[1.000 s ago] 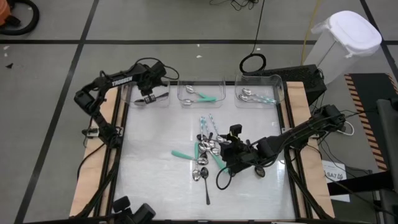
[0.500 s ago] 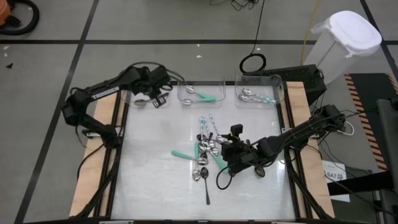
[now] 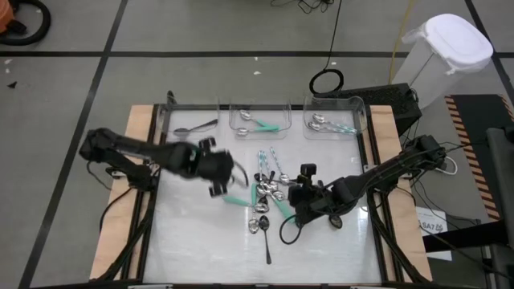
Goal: Sort silverware by color (type)
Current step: Put the green spoon into the center transparent bin
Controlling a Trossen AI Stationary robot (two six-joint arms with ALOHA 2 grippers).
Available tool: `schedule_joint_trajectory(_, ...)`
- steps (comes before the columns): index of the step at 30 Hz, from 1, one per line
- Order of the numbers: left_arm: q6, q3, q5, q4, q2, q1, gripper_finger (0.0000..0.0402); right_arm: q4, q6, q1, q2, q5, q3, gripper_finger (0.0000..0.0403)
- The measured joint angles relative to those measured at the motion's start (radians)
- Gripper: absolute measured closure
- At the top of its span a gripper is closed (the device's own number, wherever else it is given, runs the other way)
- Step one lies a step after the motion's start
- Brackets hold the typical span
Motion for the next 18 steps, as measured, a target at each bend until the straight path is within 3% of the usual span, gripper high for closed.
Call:
schedule_joint_trajectory(7, 0.037, 0.0, -0.088, 0.118, 0.086, -0.21, 0.0303, 0.038, 0.186, 0.011, 0.0, -0.039, 0.0, 0.0232)
schedule_joint_trajectory(18, 0.012, -0.001, -0.094, 0.138, 0.285, -0.347, 0.0303, 0.28, 0.329, 0.128, 0.0, -0.038, -0.068, 0.0232)
